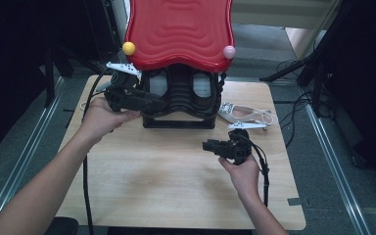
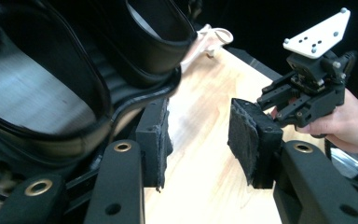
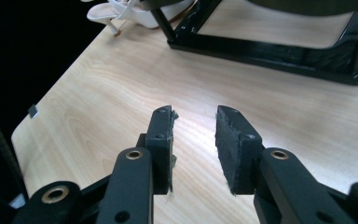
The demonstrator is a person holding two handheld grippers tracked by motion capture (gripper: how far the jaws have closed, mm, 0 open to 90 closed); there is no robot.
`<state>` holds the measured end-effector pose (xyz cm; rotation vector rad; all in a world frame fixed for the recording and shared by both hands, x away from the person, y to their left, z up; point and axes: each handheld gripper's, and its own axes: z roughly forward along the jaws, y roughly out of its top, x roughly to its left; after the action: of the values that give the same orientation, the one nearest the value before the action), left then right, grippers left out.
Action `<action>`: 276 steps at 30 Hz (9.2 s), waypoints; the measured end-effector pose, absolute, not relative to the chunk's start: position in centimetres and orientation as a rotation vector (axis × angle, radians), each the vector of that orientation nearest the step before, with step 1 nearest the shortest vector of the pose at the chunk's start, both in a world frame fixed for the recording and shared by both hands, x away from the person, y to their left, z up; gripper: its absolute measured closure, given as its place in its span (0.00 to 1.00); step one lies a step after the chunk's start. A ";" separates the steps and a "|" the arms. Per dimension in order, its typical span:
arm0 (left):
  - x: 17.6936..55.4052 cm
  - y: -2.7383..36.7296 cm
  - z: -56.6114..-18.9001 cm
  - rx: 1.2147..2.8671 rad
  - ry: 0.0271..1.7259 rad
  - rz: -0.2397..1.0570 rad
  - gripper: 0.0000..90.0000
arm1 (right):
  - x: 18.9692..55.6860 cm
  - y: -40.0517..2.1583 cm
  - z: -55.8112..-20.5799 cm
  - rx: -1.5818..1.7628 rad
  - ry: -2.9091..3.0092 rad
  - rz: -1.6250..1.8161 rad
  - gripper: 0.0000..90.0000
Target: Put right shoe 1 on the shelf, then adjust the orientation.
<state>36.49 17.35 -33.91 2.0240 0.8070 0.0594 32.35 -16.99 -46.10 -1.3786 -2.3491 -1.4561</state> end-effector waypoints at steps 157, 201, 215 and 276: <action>35.1 35.3 -48.9 1.802 1.275 0.153 1.00 | 32.2 -20.4 -47.4 -1.382 -2.438 -1.469 0.65; 40.0 38.6 -54.3 1.732 1.502 0.228 1.00 | 30.9 -22.9 -47.4 -1.475 -2.428 -1.498 0.63; 38.9 36.3 -53.2 1.783 1.472 0.145 1.00 | 30.9 -22.7 -47.4 -1.472 -2.421 -1.511 0.63; 40.4 33.5 -47.8 1.669 1.536 0.293 0.45 | 31.3 -20.7 -47.9 -1.427 -2.491 -1.469 0.62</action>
<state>40.42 33.52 -47.82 1.6685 1.5358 0.2933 31.28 -20.71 -47.90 -1.4271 -2.4907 -1.4690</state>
